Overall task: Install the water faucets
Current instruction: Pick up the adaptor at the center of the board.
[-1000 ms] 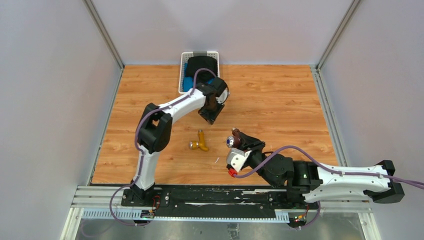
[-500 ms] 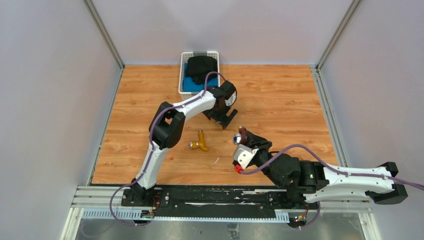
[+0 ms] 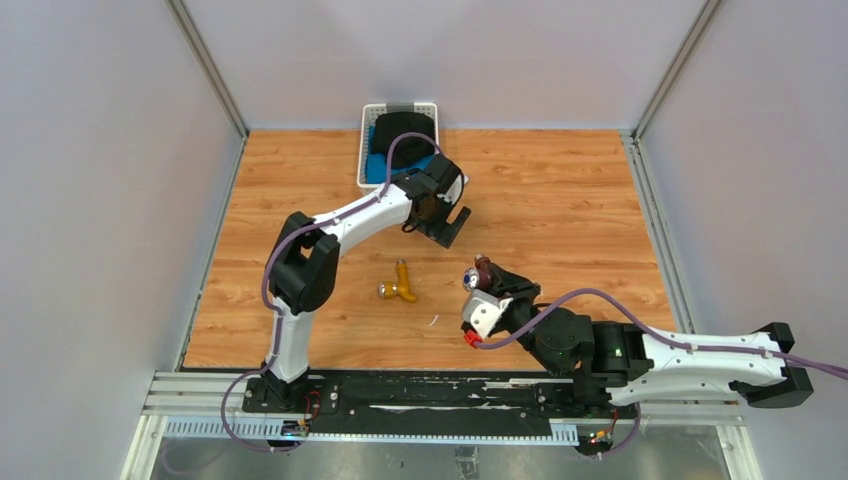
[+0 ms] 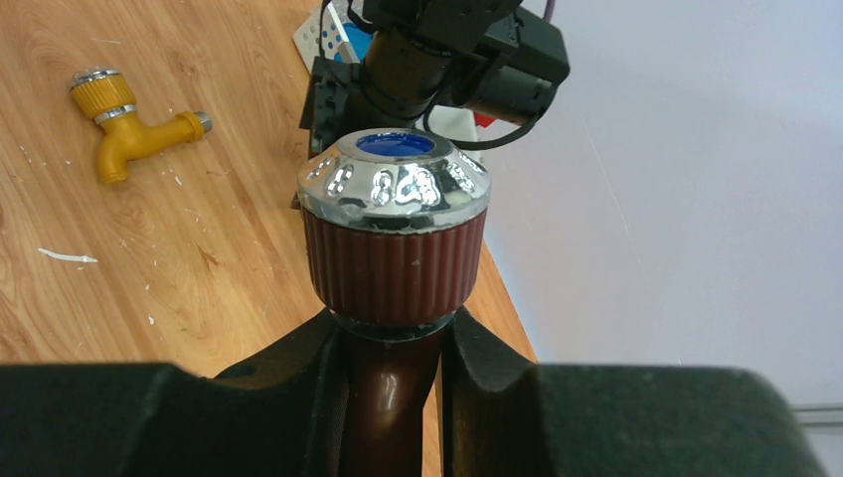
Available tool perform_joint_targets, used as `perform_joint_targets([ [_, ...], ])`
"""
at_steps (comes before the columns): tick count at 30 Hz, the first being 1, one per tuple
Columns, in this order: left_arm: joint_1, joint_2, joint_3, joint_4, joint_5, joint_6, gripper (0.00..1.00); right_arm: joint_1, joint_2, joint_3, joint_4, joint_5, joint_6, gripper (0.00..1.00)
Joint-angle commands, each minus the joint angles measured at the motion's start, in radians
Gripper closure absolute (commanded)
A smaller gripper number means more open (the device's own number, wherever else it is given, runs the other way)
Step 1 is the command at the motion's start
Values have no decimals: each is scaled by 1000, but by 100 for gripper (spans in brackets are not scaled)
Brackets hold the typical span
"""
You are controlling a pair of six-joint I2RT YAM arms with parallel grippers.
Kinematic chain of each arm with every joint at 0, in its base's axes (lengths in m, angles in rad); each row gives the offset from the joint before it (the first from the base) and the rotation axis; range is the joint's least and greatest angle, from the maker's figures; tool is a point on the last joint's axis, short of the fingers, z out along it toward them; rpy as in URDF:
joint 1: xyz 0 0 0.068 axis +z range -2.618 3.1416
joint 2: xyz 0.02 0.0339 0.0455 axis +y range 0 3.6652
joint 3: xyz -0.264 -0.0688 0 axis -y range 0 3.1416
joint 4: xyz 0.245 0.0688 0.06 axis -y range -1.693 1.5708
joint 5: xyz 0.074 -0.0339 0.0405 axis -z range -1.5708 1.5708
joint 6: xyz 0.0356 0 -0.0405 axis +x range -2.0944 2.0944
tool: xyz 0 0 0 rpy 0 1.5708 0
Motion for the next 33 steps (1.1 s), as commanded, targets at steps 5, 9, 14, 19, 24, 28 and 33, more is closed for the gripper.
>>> perform_joint_targets([
  [5, -3, 3, 47, 90, 39, 44, 0, -9, 9, 1, 10, 43, 17, 100],
  [9, -3, 12, 29, 170, 66, 80, 0, -8, -10, 9, 2, 79, 14, 100],
  [14, 2, 115, 180, 80, 127, 171, 0, -9, -63, 11, -14, 114, 13, 100],
  [19, 23, 265, 392, -90, 168, 204, 0, -9, -74, 9, -33, 130, 19, 100],
  [24, 40, 295, 412, -96, 190, 189, 9, -12, -59, 6, -39, 134, 23, 100],
  [28, 40, 296, 391, -97, 208, 193, 17, -31, -55, 4, -37, 114, 24, 100],
  [33, 41, 319, 402, -109, 226, 204, 29, -66, -44, 7, -36, 76, 29, 100],
])
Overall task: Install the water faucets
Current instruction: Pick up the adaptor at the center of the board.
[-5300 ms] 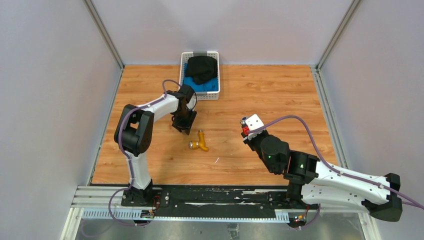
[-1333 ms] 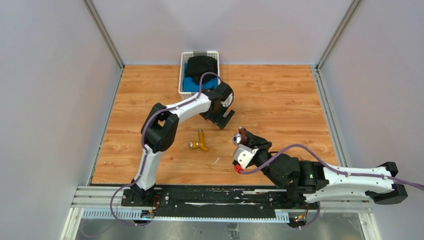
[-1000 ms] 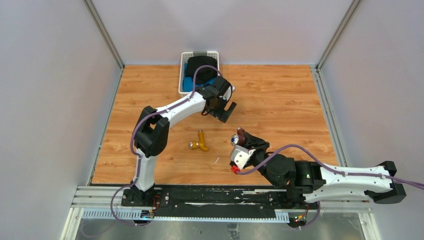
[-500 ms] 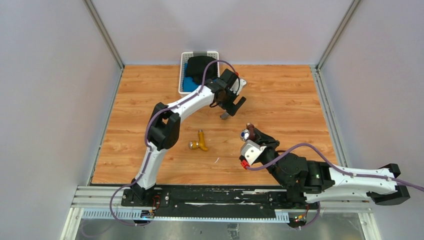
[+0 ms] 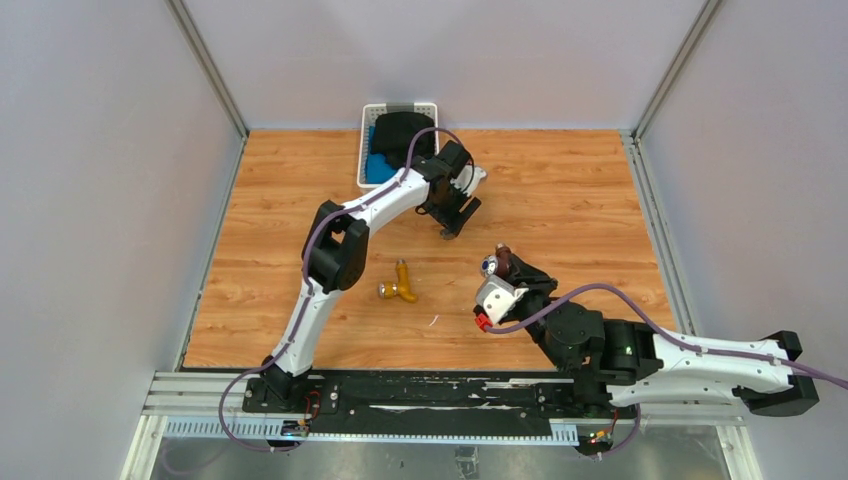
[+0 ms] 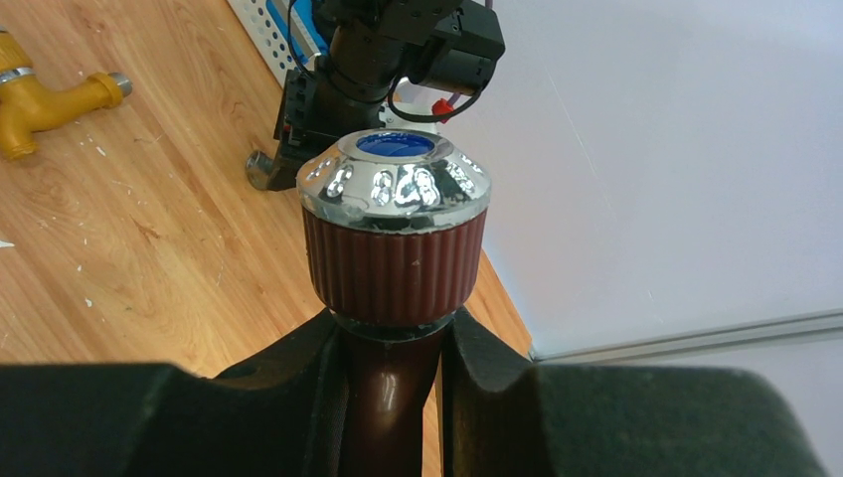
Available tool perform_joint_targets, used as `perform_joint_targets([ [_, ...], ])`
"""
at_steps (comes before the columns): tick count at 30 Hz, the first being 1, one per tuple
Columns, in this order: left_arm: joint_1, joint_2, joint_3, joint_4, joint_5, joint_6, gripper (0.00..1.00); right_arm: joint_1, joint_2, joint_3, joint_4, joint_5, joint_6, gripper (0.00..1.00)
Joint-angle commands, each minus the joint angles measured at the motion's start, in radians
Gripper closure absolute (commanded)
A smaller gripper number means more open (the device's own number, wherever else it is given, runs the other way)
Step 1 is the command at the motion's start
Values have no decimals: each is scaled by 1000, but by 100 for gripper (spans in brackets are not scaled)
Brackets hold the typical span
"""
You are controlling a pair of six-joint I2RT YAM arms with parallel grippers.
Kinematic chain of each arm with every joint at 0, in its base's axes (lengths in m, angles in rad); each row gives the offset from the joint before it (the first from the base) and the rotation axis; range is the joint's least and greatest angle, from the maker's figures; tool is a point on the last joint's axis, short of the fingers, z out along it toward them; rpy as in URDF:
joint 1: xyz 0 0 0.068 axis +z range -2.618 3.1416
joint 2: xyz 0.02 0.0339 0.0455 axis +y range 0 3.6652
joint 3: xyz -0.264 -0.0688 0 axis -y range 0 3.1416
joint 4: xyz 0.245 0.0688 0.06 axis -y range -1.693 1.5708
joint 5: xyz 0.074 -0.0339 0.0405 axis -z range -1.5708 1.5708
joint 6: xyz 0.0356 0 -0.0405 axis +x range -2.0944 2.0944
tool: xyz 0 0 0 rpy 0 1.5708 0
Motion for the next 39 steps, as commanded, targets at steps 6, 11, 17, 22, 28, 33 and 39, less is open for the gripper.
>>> perform_joint_targets([
  [6, -3, 53, 58, -48, 44, 20, 34, -37, 12, 6, 4, -29, 22, 100],
  [11, -4, 82, 91, -77, 52, 18, 39, -50, 12, 9, 6, -38, 21, 100],
  [17, -3, 91, 93, -81, 69, 6, 47, -58, 11, 7, 6, -45, 21, 100],
  [22, -3, 105, 104, -81, 90, 0, 61, -62, 14, 9, 7, -49, 21, 100],
  [28, 0, 108, 142, -99, 118, -58, 100, -72, 13, 8, 8, -59, 28, 100],
  [33, 91, -47, 81, -26, 332, -407, 100, -106, -11, -2, 12, -135, 74, 100],
  [39, 249, -559, -691, 951, 477, -1217, 100, -111, 39, -17, 21, -198, 38, 100],
])
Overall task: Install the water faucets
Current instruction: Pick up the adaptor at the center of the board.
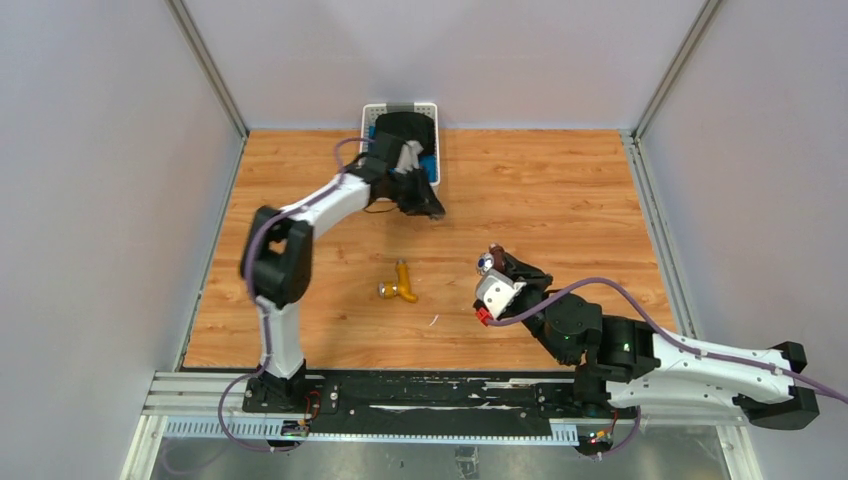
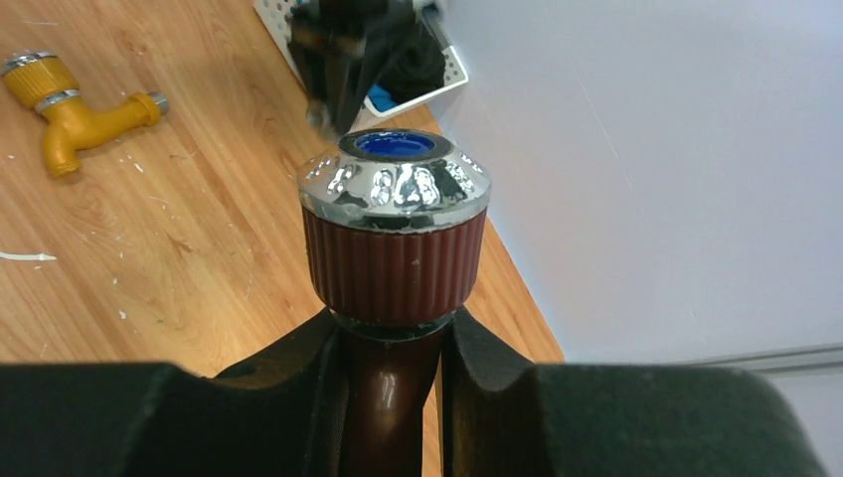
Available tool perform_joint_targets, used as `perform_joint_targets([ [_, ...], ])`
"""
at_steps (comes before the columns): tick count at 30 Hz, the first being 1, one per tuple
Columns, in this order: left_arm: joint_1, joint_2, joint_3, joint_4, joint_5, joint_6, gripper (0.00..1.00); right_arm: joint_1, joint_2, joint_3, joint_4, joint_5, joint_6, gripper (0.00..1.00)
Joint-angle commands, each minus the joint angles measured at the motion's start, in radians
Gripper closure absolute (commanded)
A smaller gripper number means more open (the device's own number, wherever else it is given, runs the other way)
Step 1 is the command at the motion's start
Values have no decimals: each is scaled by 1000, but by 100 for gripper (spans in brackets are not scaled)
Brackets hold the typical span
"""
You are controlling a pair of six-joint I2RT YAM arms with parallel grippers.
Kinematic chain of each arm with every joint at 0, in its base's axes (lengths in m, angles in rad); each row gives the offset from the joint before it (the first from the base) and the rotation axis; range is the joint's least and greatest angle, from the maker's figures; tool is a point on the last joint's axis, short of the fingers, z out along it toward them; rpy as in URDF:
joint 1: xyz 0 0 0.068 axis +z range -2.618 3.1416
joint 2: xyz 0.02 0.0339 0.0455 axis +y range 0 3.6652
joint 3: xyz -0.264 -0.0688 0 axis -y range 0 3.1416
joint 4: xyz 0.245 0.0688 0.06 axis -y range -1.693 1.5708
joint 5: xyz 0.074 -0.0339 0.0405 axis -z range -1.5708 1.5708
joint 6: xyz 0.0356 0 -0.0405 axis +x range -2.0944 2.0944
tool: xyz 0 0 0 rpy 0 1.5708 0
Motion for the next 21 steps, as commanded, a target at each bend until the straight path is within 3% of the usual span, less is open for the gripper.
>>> perform_joint_targets([
  [1, 121, -395, -431, 768, 97, -703, 100, -11, 57, -9, 20, -65, -9, 100],
  [7, 144, -683, -647, 875, 5, -823, 100, -11, 202, 9, 183, -43, -88, 100],
  [11, 148, -886, -818, 941, -164, -846, 100, -7, 283, 41, 236, -106, -220, 100],
  [15, 152, -1082, -989, 1031, -304, -878, 100, 15, 314, -21, 438, -138, -485, 100],
  [21, 152, -1192, -1063, 1001, -250, -958, 100, 55, 416, -118, 765, -108, -923, 100],
])
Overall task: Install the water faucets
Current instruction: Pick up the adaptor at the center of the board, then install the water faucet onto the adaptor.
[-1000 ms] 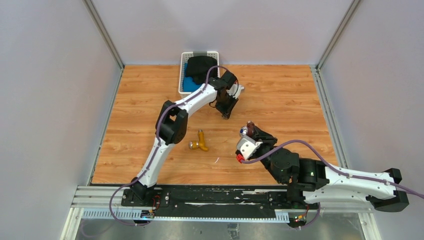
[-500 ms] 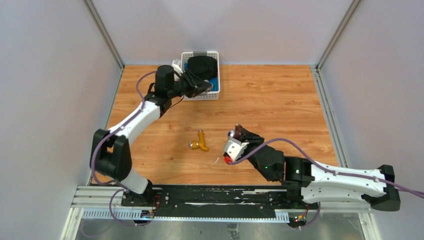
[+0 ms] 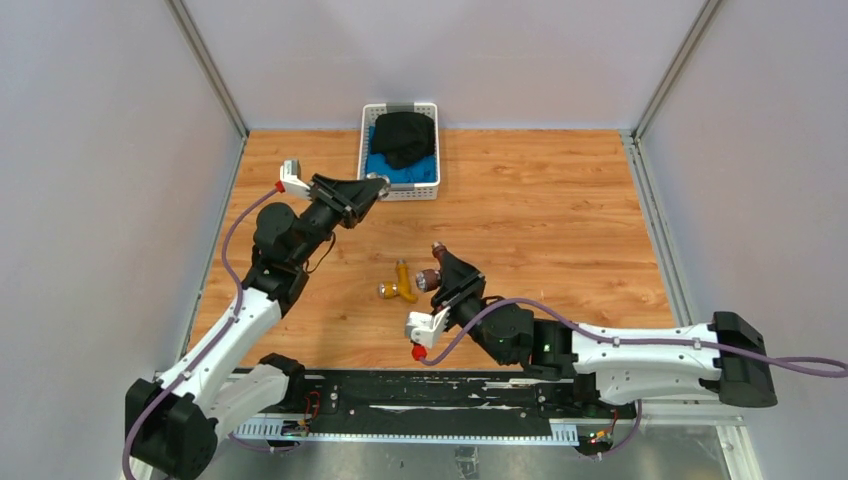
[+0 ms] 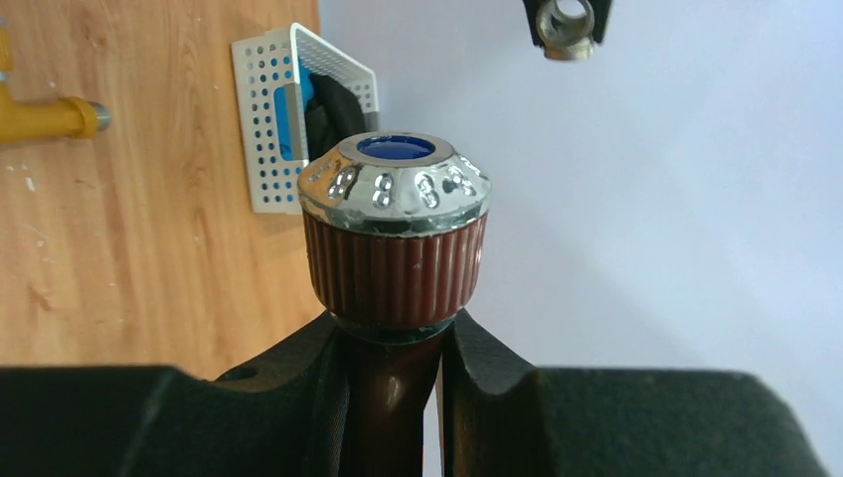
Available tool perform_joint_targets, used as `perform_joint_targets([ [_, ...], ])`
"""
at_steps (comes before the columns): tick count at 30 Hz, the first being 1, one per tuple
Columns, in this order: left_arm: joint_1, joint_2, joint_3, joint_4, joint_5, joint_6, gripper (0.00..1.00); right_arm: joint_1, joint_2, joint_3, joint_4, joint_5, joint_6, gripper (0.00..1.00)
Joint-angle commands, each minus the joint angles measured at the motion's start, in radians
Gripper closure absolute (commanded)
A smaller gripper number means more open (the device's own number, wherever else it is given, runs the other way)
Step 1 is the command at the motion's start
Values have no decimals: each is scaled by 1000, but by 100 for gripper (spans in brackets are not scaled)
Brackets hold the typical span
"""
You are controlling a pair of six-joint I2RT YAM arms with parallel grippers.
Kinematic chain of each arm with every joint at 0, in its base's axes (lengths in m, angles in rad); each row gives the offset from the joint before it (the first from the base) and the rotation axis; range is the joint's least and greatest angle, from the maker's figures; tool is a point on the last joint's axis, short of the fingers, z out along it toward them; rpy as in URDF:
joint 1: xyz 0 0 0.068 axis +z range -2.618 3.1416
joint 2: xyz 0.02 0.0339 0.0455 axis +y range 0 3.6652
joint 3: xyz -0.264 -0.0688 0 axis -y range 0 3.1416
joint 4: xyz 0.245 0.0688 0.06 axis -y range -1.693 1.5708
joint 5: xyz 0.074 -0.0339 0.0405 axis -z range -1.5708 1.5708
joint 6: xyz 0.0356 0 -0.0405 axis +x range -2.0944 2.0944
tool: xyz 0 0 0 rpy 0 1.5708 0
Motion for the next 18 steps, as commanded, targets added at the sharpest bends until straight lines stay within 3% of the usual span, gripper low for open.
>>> perform_joint_targets([
  [1, 3, -58, -45, 56, -2, -80, 100, 37, 74, -77, 360, 10, -425, 100],
  [5, 3, -84, -87, 56, 49, -116, 100, 49, 184, -121, 690, -4, -661, 100],
  [8, 2, -142, -140, 55, 8, -133, 100, 57, 275, -110, 846, -29, -733, 100],
  [15, 2, -222, -200, 55, -5, -142, 100, 58, 466, 9, 1042, -57, -810, 100],
  [18, 2, -231, -210, 55, 3, -142, 100, 58, 512, 60, 1033, -72, -796, 100],
])
